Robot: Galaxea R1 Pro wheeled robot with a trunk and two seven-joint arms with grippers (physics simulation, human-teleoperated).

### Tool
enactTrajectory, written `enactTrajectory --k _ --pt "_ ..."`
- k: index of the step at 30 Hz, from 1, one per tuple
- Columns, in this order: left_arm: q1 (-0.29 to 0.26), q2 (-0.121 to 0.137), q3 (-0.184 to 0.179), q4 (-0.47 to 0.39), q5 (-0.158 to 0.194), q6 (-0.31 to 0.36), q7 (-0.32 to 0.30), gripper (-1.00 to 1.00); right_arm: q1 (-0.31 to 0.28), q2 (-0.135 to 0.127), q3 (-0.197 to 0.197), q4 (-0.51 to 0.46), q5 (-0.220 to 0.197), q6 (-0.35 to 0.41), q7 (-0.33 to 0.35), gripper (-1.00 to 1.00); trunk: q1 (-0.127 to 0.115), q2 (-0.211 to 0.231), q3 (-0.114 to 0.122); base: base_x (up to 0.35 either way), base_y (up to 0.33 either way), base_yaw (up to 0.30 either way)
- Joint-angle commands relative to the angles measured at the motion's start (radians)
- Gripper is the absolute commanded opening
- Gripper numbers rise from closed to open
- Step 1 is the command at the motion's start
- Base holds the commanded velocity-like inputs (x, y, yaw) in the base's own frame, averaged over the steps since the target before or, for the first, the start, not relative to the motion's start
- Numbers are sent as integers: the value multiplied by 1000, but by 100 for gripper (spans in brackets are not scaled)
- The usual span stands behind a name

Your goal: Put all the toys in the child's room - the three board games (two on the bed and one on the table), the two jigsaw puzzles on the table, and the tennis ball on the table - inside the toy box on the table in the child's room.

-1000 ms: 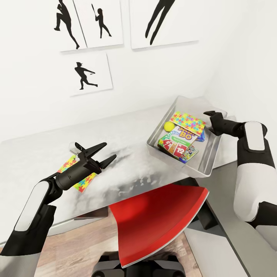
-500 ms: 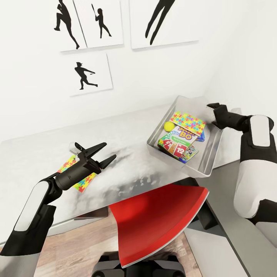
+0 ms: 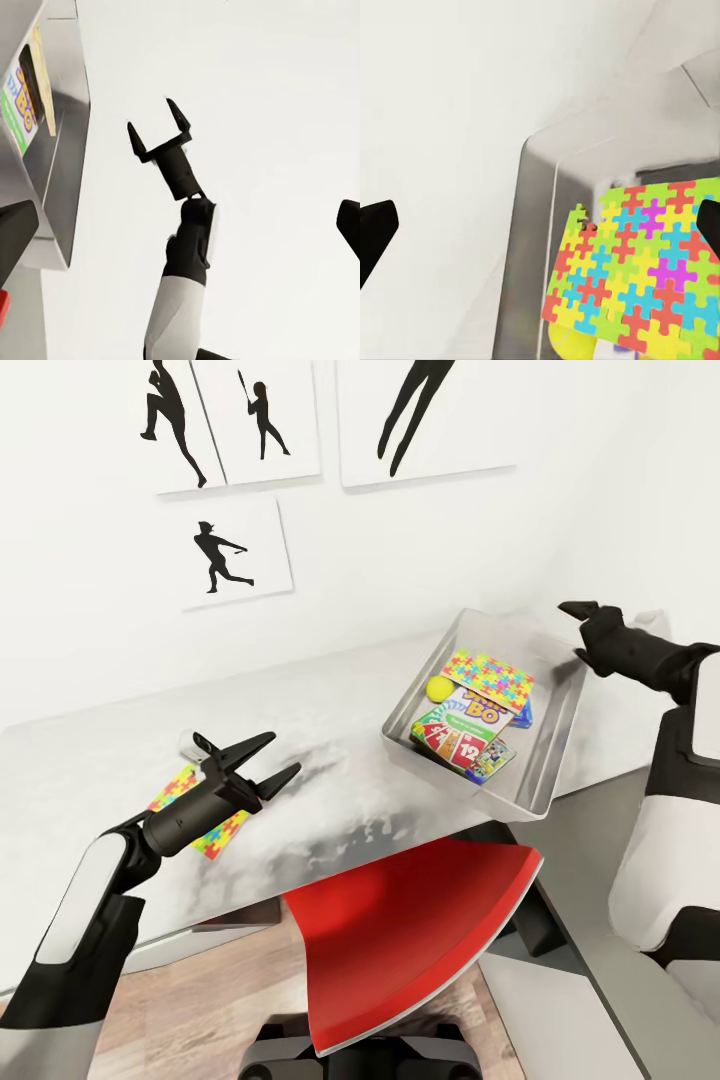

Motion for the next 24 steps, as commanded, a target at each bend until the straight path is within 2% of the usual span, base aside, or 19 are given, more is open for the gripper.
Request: enactTrajectory --k 1,5,12,17,24 --pt "1 -1 0 0 -6 -1 -9 100 18 0 -2 -39 -10 23 -8 100 1 -2 -1 0 0 0" --pt "10 -2 -2 0 -7 -7 -11 100 78 -3 -9 -146 -15 64 -2 100 1 -2 -1 0 0 0" --pt "18 -4 -6 0 -7 -17 -9 100 142 -19 -33 -233 -39 99 38 100 1 -2 -1 -12 0 0" --pt "20 -3 -7 0 -7 -19 -7 100 159 -27 -40 -254 -47 107 71 100 1 -2 -1 -90 0 0" --pt "21 -3 -8 0 -8 -20 -4 100 172 -33 -44 -269 -54 114 98 100 1 -2 -1 -211 0 0"
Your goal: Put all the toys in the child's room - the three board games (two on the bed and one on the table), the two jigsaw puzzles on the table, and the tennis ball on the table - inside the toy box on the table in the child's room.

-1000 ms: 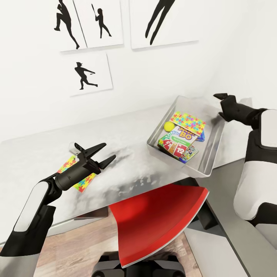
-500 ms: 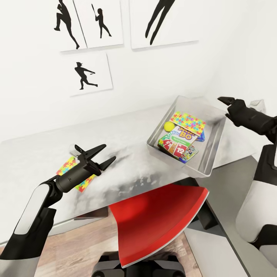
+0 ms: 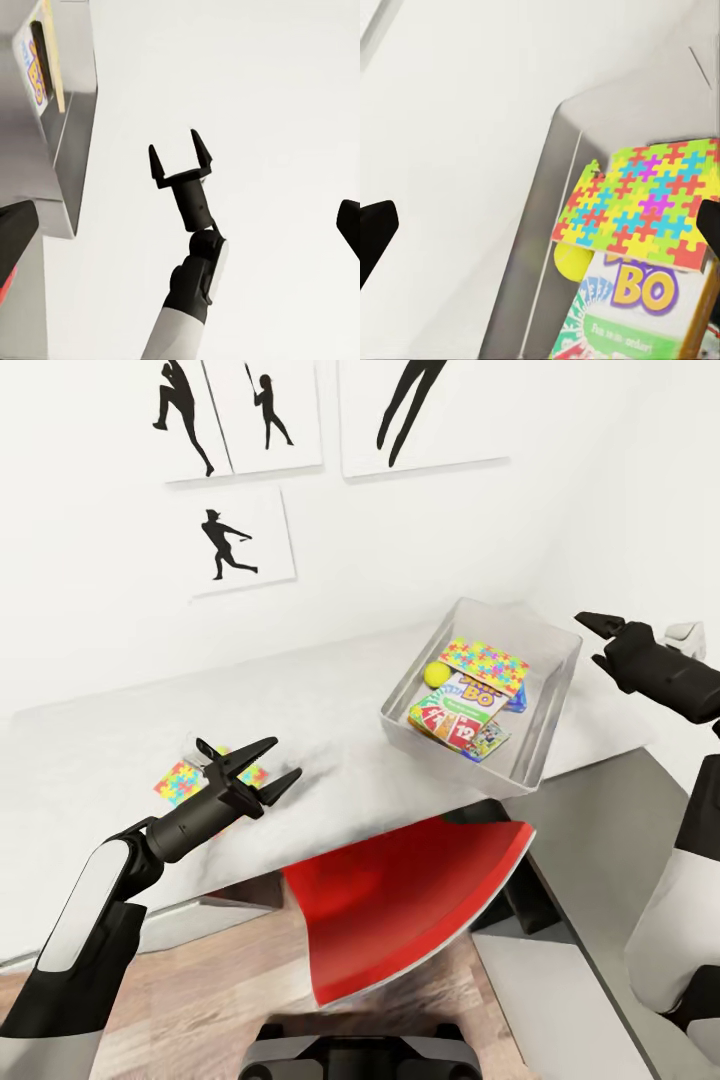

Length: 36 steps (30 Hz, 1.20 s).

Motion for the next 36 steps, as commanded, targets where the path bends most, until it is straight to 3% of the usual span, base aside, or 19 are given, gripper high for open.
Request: enactTrajectory --k 1,9,22,36 --pt "-1 1 -1 0 -5 1 -7 100 -1 0 -1 -1 -10 4 -10 100 0 -2 -1 -259 0 0" --pt "-1 1 -1 0 -5 1 -7 100 4 -4 0 -6 -13 18 -3 100 0 -2 -1 -216 0 0" --pt "-1 1 0 0 -5 1 -9 100 -2 -9 0 -8 -14 46 -5 100 0 -2 1 -59 0 10" --pt "0 3 3 0 -5 2 -14 100 -6 -10 2 -9 -14 56 -6 100 0 -2 15 -10 0 150"
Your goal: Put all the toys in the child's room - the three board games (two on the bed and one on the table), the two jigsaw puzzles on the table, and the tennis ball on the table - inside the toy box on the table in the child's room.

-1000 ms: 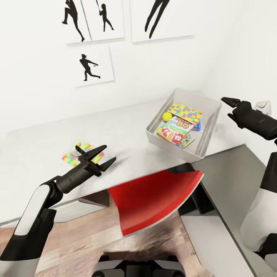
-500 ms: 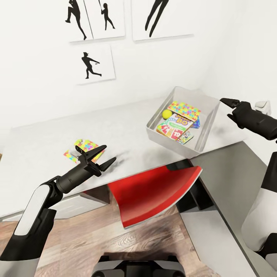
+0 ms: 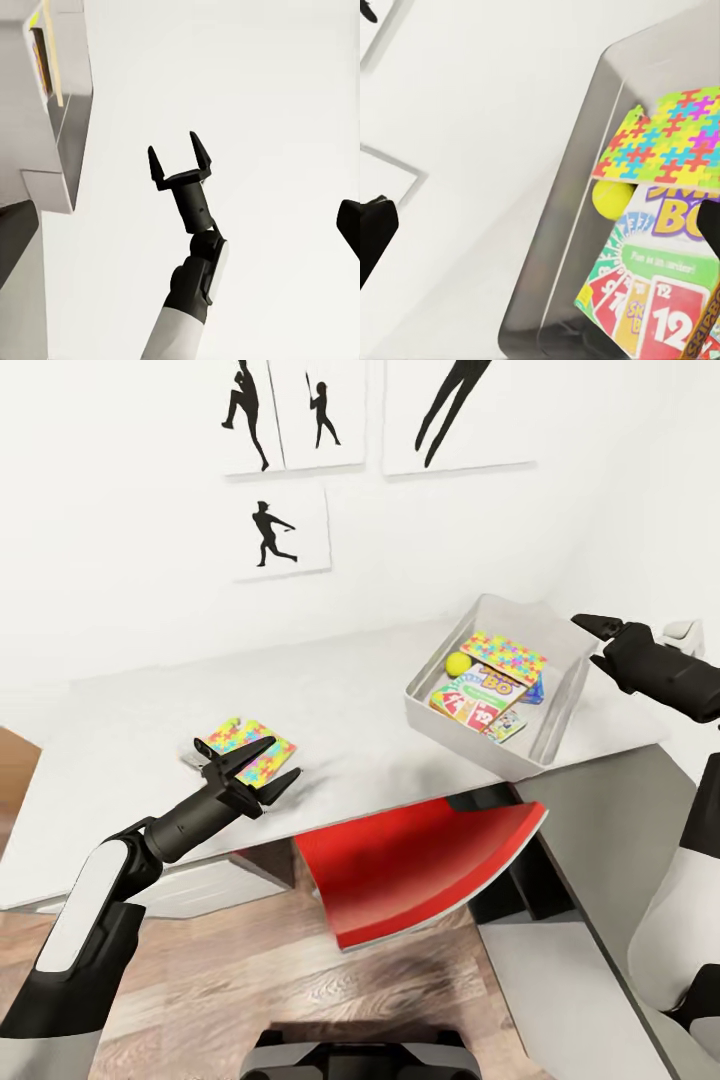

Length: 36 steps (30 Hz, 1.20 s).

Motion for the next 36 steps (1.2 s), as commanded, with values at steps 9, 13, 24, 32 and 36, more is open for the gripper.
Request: enactTrajectory --k 9,13,24,32,36 --pt "-1 1 -1 1 -5 0 -4 100 -2 0 5 -1 -11 5 -10 100 1 -2 8 -2 0 227" --pt "-1 1 -1 1 -5 1 -3 100 -3 0 10 -1 -11 5 -10 100 1 -2 11 -1 0 249" --pt "0 0 -1 1 -5 0 -2 100 -3 2 35 -1 -11 5 -10 100 1 -2 20 0 1 259" --pt "-1 0 -1 1 -5 0 -2 100 -1 3 52 -1 -11 5 -10 100 1 -2 26 0 69 264" --pt "0 0 -1 1 -5 0 -2 100 0 3 64 -1 -10 5 -10 100 1 -2 29 0 182 265"
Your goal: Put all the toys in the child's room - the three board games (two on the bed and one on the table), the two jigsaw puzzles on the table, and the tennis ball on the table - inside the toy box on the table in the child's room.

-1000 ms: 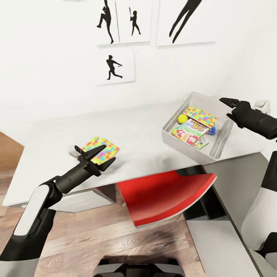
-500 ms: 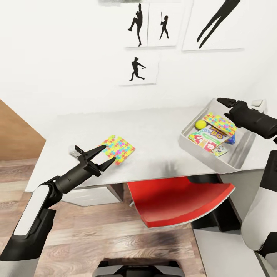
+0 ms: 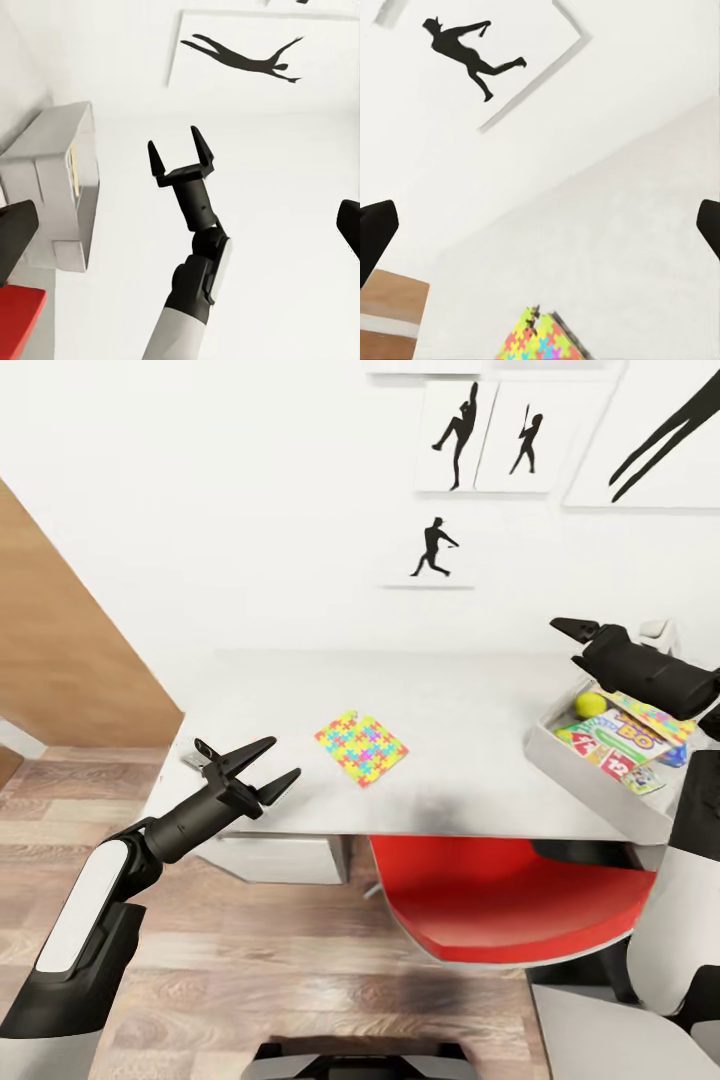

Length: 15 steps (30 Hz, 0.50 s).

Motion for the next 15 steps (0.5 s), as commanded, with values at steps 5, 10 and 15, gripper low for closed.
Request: enactTrajectory --k 5,10,15 --pt "-1 1 -1 1 -5 1 -7 100 2 -1 15 -1 -10 4 -10 100 1 -2 2 0 228 266" --pt "-1 1 -1 1 -5 1 -7 100 6 0 24 -1 -10 3 -10 100 1 -2 6 0 257 266" --pt "-1 0 -1 1 -5 1 -7 100 10 0 29 -1 -10 4 -10 100 1 -2 8 0 274 190"
